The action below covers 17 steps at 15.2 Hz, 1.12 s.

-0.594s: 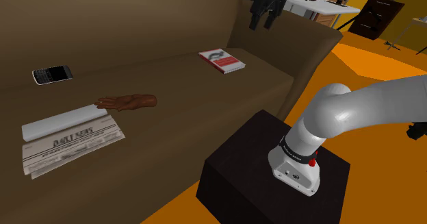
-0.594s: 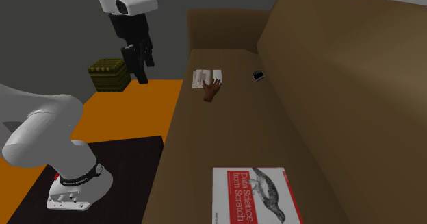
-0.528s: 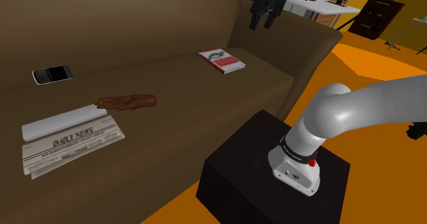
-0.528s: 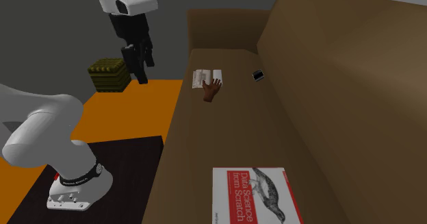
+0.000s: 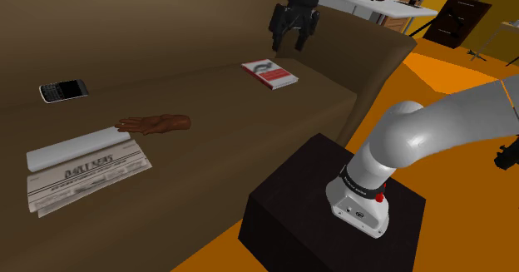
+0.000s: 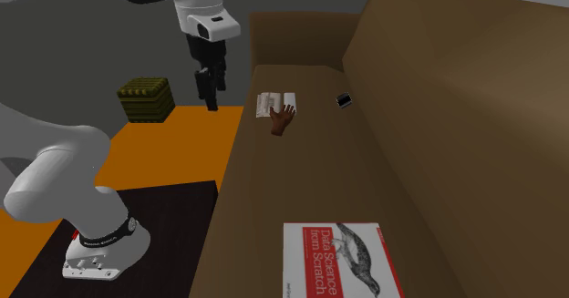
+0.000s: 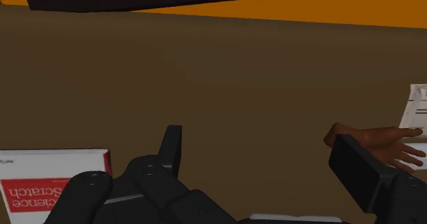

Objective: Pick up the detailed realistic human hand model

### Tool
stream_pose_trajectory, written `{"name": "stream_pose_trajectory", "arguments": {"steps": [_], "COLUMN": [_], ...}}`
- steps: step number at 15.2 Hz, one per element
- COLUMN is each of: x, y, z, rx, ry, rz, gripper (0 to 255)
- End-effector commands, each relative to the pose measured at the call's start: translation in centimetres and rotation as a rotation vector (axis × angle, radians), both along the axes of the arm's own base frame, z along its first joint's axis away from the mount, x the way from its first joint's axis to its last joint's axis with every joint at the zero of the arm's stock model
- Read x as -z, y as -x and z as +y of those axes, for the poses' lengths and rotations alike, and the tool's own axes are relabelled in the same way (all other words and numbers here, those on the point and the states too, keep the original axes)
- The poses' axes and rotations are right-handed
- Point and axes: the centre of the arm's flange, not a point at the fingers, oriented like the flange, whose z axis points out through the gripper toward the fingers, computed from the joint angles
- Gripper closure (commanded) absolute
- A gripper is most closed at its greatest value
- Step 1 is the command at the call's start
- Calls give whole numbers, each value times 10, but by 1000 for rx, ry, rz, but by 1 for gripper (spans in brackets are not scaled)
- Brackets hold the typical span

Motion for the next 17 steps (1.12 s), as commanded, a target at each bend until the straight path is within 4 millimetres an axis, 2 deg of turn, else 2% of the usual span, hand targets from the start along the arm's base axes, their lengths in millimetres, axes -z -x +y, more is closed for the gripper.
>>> {"name": "stream_pose_trajectory", "arguments": {"steps": [1,17], "x": [13,119], "y": [-14,-122], "z": [19,170], "rx": [25,210], "ry": [-11,-88], "rz": [25,221], "gripper": [0,0]}}
